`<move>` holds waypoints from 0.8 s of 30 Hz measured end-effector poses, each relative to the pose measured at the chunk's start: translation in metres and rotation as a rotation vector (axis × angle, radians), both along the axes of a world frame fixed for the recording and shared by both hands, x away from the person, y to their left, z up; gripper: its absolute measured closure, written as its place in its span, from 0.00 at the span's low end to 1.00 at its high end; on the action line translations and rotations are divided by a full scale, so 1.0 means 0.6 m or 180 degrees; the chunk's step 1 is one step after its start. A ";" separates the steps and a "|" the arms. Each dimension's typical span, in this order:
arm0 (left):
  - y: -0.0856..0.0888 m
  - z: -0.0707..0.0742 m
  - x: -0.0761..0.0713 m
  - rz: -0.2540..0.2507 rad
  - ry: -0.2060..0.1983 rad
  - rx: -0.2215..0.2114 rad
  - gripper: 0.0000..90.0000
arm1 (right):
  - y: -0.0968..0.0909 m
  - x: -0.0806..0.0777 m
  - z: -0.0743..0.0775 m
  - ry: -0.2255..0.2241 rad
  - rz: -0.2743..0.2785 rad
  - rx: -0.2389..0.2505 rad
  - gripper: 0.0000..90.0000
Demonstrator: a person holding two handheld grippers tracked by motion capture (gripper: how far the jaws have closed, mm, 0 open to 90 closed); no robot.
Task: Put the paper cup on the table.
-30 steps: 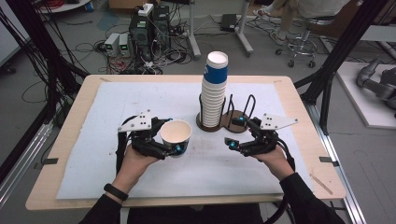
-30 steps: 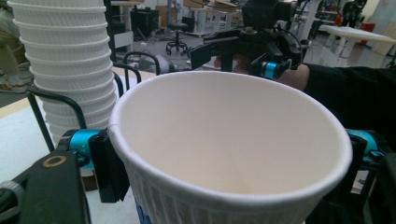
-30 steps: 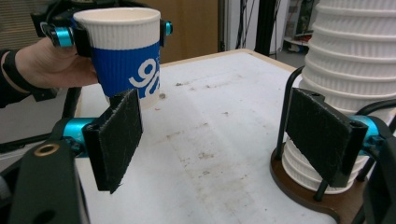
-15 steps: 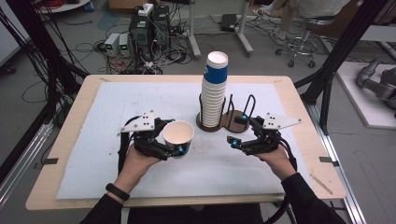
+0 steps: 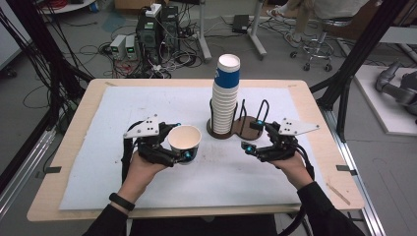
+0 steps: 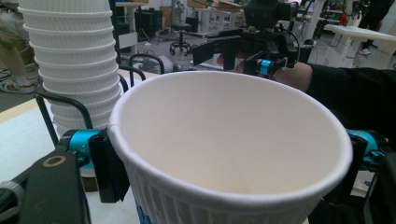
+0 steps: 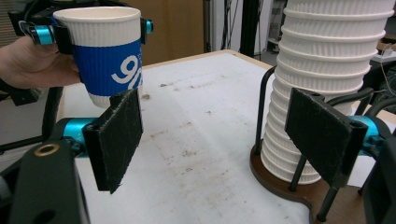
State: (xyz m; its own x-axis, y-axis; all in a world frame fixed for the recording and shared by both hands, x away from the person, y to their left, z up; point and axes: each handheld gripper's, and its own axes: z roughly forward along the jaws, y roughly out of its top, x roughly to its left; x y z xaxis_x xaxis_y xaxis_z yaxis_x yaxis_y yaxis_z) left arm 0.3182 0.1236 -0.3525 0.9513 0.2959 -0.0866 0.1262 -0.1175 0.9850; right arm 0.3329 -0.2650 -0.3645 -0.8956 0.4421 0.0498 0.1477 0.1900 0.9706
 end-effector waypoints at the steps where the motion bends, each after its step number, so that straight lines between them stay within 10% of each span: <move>1: 0.000 0.000 -0.001 0.0015 0.0002 -0.0003 0.24 | -0.001 0.000 0.000 0.0006 -0.0010 0.0006 0.22; 24: 0.044 0.007 0.014 0.0396 -0.0063 -0.0002 0.24 | -0.013 0.001 0.002 -0.0015 -0.0098 0.0007 0.22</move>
